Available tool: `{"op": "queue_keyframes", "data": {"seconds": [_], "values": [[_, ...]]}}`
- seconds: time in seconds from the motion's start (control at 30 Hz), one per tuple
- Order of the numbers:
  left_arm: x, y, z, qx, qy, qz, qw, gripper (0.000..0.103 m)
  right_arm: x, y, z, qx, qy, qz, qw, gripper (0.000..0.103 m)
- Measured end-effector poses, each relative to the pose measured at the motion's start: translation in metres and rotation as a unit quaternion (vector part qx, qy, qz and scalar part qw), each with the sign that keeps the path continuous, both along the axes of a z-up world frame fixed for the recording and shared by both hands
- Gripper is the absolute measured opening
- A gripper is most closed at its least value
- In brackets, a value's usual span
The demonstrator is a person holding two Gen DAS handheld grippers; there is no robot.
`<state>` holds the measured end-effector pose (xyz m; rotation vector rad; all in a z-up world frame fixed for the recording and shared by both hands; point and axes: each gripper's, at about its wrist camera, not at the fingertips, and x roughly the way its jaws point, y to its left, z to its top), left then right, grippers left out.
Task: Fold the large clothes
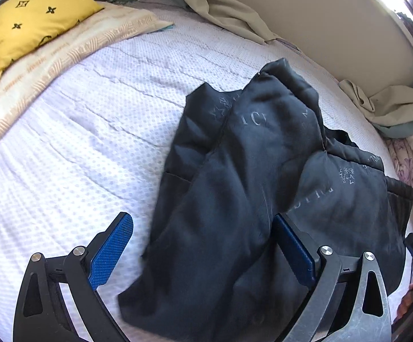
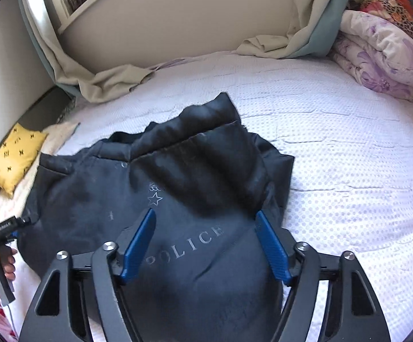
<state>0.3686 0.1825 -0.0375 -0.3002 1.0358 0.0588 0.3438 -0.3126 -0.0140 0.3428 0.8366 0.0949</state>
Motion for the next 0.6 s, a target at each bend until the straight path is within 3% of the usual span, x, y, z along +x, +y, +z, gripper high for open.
{"op": "queue_keyframes", "data": {"seconds": [0.17, 0.27, 0.37, 0.47, 0.6], "values": [[-0.010, 0.014, -0.003, -0.042, 0.017, -0.009, 0.9989, 0.100, -0.010, -0.022, -0.006, 0.026, 0.033, -0.022, 0.999, 0.082], [-0.013, 0.024, -0.022, -0.101, 0.045, -0.002, 0.9939, 0.100, -0.012, -0.037, -0.027, 0.066, 0.079, -0.037, 0.994, 0.082], [-0.013, 0.036, -0.041, -0.176, 0.065, 0.016, 0.9822, 0.100, -0.013, -0.052, -0.056, 0.151, 0.116, -0.043, 0.981, 0.083], [-0.013, 0.038, -0.043, -0.185, 0.058, 0.011, 0.9810, 0.098, -0.013, -0.061, -0.075, 0.225, 0.124, -0.049, 0.965, 0.083], [-0.009, 0.032, -0.044, -0.175, 0.049, -0.001, 0.9833, 0.095, -0.007, -0.060, -0.080, 0.232, 0.116, -0.034, 0.965, 0.083]]}}
